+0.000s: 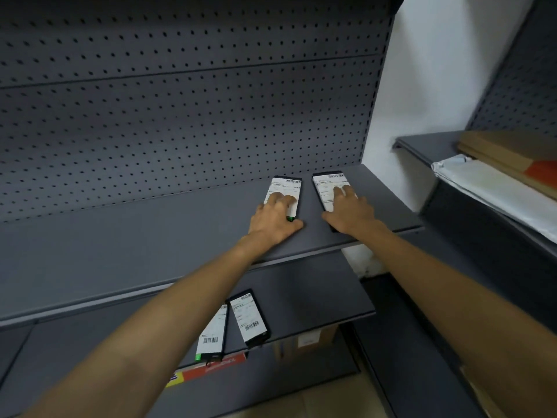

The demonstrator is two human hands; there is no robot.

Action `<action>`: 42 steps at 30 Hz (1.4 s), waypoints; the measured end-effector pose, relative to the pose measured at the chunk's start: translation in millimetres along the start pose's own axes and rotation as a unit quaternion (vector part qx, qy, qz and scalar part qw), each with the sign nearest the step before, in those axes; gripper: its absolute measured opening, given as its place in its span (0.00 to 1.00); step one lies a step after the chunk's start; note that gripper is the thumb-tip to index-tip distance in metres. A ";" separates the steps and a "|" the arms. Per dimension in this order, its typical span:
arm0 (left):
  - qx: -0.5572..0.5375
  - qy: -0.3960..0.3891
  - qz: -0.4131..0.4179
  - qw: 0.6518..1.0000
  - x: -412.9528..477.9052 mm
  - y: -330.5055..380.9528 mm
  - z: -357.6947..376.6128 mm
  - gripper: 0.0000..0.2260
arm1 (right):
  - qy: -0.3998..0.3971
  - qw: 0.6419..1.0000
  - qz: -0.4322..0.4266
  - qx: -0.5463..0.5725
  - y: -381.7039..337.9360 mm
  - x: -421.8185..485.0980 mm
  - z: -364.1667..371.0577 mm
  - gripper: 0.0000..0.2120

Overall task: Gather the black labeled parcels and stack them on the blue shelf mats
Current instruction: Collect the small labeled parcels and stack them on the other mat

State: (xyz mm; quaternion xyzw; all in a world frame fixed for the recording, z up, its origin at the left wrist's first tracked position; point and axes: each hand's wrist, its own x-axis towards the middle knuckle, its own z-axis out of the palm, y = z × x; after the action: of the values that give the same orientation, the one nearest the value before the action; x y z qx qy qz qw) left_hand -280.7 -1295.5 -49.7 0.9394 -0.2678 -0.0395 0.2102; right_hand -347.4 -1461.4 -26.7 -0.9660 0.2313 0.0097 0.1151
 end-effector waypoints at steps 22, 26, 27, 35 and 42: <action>0.070 0.232 -0.297 0.924 -259.5 -353.5 -222.7 0.23 | -0.007 0.928 -0.372 -0.020 -439.9 -113.7 42.1 0.28; 0.083 0.273 -0.359 0.888 -362.4 -432.6 -275.7 0.23 | -0.017 0.892 -0.452 -0.017 -563.2 -177.6 61.5 0.28; 0.089 0.285 -0.371 0.879 -387.9 -449.8 -287.8 0.23 | -0.020 0.881 -0.472 -0.016 -592.1 -195.5 67.8 0.29; 0.110 0.336 -0.476 0.805 -574.9 -560.7 -341.2 0.25 | -0.059 0.791 -0.608 -0.010 -777.7 -337.6 132.6 0.29; 0.104 0.356 -0.549 0.749 -671.4 -639.5 -351.0 0.23 | -0.086 0.719 -0.689 -0.035 -890.7 -420.7 182.1 0.27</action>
State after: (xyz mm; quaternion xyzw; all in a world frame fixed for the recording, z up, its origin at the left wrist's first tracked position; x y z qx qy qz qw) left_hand -477.1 -324.1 -22.8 0.8863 0.3865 0.2175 0.1335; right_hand -316.6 -461.3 20.4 -0.8568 -0.5098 0.0186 0.0755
